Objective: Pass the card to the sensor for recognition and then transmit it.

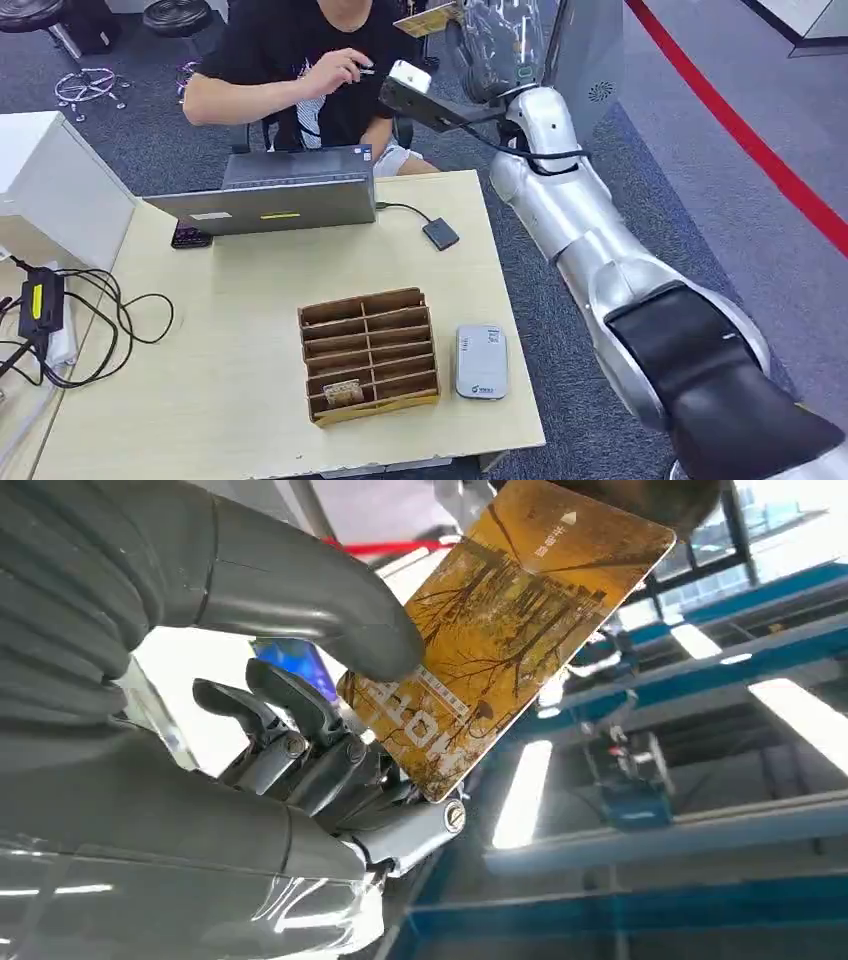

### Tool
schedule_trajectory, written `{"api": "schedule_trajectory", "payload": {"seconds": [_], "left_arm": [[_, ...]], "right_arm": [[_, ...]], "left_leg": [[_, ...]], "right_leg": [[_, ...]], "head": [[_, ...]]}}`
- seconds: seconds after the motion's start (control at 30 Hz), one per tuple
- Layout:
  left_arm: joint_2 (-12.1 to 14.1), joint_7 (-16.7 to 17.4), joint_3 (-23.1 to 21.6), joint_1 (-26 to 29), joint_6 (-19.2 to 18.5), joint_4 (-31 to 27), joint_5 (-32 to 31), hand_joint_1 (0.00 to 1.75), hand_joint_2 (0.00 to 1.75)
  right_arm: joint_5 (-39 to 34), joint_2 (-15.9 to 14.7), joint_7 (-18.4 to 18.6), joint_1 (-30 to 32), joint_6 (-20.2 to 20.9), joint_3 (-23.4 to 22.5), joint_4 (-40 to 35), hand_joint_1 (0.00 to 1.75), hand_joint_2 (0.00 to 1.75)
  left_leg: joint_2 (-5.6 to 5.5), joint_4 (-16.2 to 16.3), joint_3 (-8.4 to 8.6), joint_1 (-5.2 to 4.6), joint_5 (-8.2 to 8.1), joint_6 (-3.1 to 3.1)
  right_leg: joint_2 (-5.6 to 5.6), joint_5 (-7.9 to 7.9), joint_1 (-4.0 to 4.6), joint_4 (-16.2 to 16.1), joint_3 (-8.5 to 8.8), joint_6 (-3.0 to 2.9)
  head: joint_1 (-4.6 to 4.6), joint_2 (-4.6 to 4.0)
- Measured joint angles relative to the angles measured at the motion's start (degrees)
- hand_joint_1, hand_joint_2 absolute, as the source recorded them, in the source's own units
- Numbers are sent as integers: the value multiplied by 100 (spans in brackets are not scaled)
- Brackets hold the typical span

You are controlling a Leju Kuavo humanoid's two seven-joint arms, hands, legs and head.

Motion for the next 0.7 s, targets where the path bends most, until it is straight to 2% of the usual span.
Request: {"api": "schedule_trajectory", "payload": {"seconds": [0.3,0.4,0.5,0.6,0.7], "left_arm": [[0,0,0,18,-2,35,2,0,175],[7,-11,13,63,35,35,127,0,175],[13,-77,126,192,125,37,351,0,175],[31,-46,312,326,172,37,587,0,175],[59,44,539,435,208,37,782,0,175]], "right_arm": [[-22,0,-24,107,11,-158,-184,175,175],[-659,-33,-486,405,364,-223,-572,175,175],[-1442,-390,-809,1315,930,-164,-1711,175,175],[-2714,-1065,-1253,2538,1557,-207,-3112,175,175],[-3639,-1728,-1842,3894,2490,-535,-4293,175,175]], "left_leg": [[0,0,1,0,1,0],[2,0,6,0,0,0],[-10,1,6,1,-2,2],[-43,2,7,2,-14,13],[-51,0,7,2,-30,17]], "right_leg": [[0,0,0,1,1,0],[2,0,0,-2,1,0],[-10,-2,1,-14,6,1],[-45,-20,3,-39,36,18],[-52,-21,2,-54,57,20]], "head": [[2,0],[0,0],[-2,0],[0,0],[6,0]]}}
